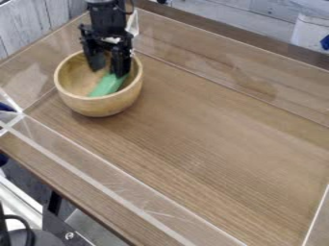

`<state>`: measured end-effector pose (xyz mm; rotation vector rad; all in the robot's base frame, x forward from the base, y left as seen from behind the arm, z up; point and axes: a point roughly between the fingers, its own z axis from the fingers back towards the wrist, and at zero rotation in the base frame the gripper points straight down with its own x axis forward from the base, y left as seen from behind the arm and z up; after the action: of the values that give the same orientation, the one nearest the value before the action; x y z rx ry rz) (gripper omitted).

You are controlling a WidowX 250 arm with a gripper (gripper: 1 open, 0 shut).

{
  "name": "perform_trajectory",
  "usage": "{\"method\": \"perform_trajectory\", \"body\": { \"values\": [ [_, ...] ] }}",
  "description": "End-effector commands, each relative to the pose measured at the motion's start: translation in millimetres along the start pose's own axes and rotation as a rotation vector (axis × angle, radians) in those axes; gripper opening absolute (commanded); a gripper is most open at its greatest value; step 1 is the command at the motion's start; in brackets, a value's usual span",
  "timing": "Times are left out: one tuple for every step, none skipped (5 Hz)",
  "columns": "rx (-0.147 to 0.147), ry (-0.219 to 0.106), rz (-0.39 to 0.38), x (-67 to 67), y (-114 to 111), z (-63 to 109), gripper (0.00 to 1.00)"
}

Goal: Remove the green block from inside the brown bowl and put it on the table

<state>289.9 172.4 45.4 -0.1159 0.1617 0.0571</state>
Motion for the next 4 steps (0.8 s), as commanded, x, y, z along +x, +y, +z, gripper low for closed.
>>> {"method": "perform_trajectory", "body": {
  "values": [
    [0.029, -0.04, 0.001, 4.8, 4.2, 12.3, 0.0],
    [0.03, -0.039, 0.003, 5.7, 4.4, 10.0, 0.0],
    [0.031, -0.045, 0.004, 5.3, 3.3, 12.1, 0.0],
    [0.032, -0.052, 0.005, 5.0, 2.1, 14.2, 0.0]
  ]
}}
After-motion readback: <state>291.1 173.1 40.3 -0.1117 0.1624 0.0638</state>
